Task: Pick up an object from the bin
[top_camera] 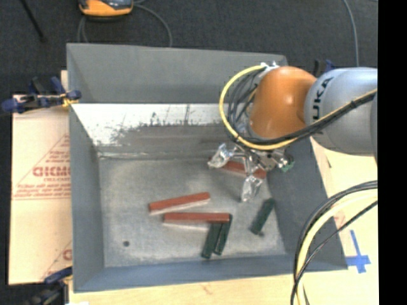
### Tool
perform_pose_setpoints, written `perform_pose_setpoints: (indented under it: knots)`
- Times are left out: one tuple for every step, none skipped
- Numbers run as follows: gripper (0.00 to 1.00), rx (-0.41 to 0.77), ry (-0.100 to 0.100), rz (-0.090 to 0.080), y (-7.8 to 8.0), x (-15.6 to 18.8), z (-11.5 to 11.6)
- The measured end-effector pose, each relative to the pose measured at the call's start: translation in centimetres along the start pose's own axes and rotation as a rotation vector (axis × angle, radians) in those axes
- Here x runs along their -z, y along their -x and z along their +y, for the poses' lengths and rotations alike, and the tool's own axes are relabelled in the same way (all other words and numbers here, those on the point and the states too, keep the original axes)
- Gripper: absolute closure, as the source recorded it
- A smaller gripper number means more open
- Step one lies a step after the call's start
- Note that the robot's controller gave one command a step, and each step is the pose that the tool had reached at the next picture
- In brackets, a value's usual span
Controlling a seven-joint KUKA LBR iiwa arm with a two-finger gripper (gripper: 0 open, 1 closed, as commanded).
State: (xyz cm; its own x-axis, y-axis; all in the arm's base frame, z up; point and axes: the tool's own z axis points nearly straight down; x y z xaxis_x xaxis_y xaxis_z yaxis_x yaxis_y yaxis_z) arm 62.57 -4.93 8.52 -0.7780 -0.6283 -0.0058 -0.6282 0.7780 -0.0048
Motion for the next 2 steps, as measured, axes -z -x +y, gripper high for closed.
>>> perform_pose_setpoints:
  knots:
    - [0.00, 0.000, 0.000, 0.000, 0.0, 0.0, 0.0]
    - [0.00, 0.067, 0.002, 0.004, 3.1, 2.2, 2.5]
